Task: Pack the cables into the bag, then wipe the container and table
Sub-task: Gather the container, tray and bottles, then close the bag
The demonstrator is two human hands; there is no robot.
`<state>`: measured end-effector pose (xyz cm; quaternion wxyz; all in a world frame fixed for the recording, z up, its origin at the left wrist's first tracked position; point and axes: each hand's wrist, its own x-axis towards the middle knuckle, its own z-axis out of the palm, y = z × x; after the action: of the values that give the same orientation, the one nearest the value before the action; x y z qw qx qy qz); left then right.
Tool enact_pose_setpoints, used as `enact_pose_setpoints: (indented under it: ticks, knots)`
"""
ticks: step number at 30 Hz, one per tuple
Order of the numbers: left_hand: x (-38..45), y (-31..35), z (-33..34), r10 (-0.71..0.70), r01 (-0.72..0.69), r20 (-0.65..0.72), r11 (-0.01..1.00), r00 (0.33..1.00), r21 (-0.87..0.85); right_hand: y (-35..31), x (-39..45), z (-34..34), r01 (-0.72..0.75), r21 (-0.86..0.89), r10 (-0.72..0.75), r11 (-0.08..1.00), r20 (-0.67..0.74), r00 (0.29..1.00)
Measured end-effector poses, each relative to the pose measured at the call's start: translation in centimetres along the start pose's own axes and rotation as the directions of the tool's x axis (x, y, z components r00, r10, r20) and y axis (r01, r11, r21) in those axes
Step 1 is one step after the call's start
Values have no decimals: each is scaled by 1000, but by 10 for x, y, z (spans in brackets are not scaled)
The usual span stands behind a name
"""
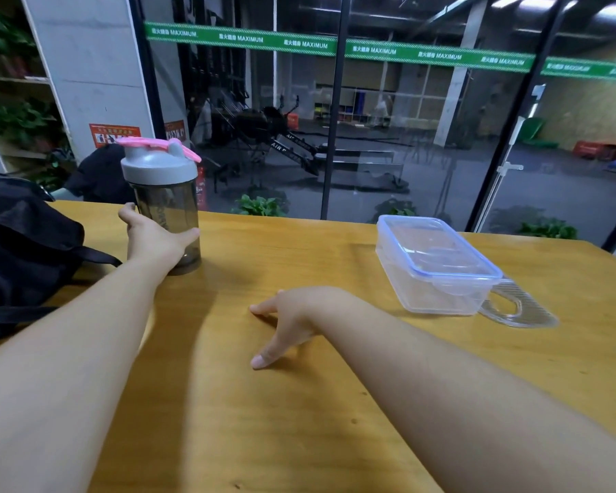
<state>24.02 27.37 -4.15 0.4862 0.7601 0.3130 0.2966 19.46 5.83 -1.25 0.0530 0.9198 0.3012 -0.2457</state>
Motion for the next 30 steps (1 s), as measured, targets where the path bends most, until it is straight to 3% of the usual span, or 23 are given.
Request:
enact_pose_setpoints:
  ticks: [5, 10, 13, 15, 19, 22, 24, 26, 28, 30]
  knots:
    - [-21, 8, 6, 47, -48, 79, 999, 996, 17, 4, 8, 3, 13, 52, -11, 999, -38, 999]
    - [-62, 13, 6, 115, -112, 176, 993, 978, -28, 19, 8, 21, 46, 200, 8, 979, -262, 965]
    - [-86, 18, -1, 143, -132, 231, 989, 962, -65, 27, -3, 22, 160, 503, 33, 849, -354, 935]
    - [-101, 27, -5, 168, -152, 257, 985, 952, -80, 30, -14, 19, 262, 616, 60, 743, -450, 891]
    - [-132, 44, -14, 241, -222, 329, 970, 913, -94, 35, -38, 12, 439, 731, 110, 523, -569, 815]
    - [-158, 59, -16, 300, -265, 403, 954, 865, -141, 39, -51, 11, 498, 748, 128, 439, -600, 789]
    - [-172, 73, -10, 238, -136, 442, 958, 865, -251, 45, -60, 11, 541, 741, 136, 398, -631, 764]
    - [-180, 86, 3, 106, 110, 556, 933, 824, -342, 53, -70, 11, 582, 733, 138, 353, -656, 743]
    - [-198, 99, 9, 100, 166, 667, 932, 738, -322, 63, -81, 12, 594, 737, 170, 322, -662, 730]
    - [-211, 104, 20, 171, 36, 619, 951, 767, -307, 76, -91, 12, 582, 752, 230, 309, -653, 722]
